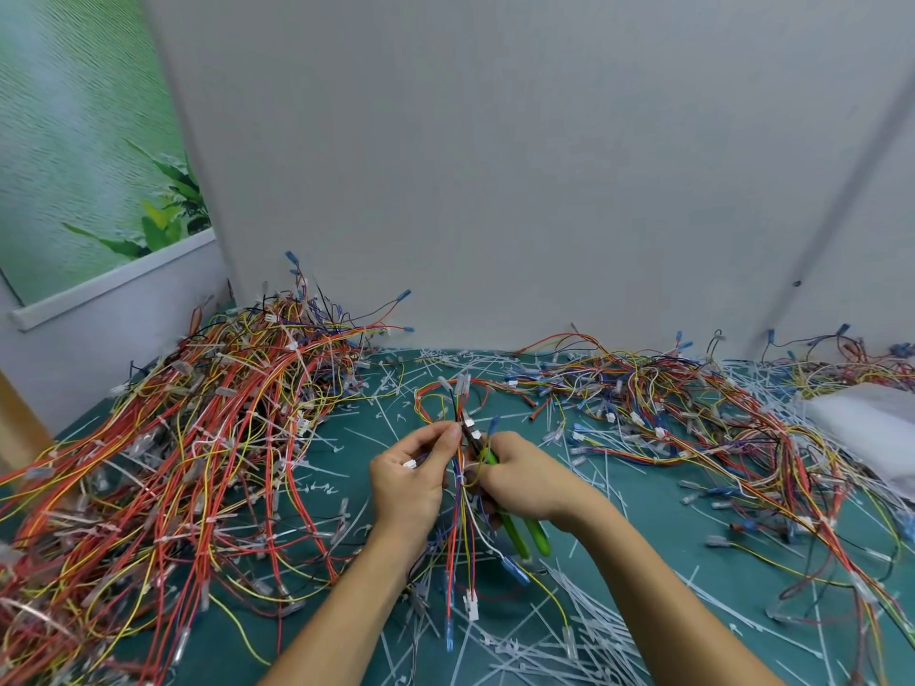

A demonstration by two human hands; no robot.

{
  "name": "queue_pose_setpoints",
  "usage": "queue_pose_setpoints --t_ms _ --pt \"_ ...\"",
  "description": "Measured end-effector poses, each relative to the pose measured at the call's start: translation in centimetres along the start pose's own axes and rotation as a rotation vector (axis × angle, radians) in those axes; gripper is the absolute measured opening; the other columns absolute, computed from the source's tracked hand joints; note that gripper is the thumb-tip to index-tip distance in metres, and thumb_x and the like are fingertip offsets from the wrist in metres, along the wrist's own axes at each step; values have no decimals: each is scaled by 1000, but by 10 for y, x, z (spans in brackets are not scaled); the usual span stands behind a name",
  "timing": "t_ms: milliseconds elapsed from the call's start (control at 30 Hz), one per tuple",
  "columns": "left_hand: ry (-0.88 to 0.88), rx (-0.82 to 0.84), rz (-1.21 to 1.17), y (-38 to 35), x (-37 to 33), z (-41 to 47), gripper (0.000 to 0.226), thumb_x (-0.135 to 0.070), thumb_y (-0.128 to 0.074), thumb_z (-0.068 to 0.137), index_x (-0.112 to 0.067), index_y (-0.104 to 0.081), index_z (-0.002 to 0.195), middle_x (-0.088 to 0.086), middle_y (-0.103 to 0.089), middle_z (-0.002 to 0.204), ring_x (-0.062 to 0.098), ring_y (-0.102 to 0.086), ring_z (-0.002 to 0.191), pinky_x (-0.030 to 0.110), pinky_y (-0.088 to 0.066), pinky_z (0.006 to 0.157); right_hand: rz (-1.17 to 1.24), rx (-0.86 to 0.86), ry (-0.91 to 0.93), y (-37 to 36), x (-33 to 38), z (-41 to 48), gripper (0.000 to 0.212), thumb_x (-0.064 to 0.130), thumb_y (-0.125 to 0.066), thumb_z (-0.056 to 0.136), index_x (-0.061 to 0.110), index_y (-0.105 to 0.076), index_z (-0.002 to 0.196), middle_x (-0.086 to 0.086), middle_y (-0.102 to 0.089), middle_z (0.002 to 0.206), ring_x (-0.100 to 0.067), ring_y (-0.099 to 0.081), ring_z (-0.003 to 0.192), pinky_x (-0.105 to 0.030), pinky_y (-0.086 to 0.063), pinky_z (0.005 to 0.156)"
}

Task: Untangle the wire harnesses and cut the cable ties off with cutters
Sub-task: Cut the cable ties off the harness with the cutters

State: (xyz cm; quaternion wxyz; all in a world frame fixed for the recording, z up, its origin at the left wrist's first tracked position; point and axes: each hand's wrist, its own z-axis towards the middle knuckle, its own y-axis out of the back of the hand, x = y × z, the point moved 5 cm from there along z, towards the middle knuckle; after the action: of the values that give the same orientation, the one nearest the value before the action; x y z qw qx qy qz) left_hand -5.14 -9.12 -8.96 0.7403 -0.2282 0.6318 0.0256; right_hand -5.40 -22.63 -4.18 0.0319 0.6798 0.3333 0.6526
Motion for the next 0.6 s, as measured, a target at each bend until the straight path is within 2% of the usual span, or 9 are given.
queue_pose_setpoints --t_ms 100,233,367,500,600 --pt "2 -1 1 0 1 0 6 -15 -79 84 -17 -80 89 -6 -72 68 2 -59 57 16 -49 61 -3 -4 0 -1 0 1 29 11 -47 98 21 -53 72 7 -54 49 -12 -55 42 -27 -49 43" --pt "-6 -8 -10 1 2 2 6 -14 -78 84 -18 -80 88 -3 -75 72 3 -60 58 16 -50 61 2 -27 9 -3 -4 5 27 14 -49 99 21 -53 73 -7 -53 63 -18 -53 45 -32 -49 45" --pt "-9 -4 -23 0 2 1 7 -12 -78 85 -19 -79 85 -1 -76 75 5 -62 61 19 -50 62 32 -40 6 -4 -7 7 31 17 -49 100 22 -53 70 -8 -51 61 -18 -50 42 -33 -47 46" --pt "-7 5 -36 0 1 0 8 -11 -77 85 -19 -79 86 1 -77 78 10 -65 68 28 -53 69 36 -67 -3 -7 -6 8 32 17 -51 100 20 -51 68 -3 -47 54 -20 -47 40 -32 -45 44" --pt "-17 7 -28 0 0 -1 9 -11 -77 85 -20 -79 85 0 -77 77 7 -64 65 21 -52 65 22 -76 -16 -6 -5 7 32 13 -49 98 19 -49 66 -6 -49 55 -20 -47 39 -30 -44 42"
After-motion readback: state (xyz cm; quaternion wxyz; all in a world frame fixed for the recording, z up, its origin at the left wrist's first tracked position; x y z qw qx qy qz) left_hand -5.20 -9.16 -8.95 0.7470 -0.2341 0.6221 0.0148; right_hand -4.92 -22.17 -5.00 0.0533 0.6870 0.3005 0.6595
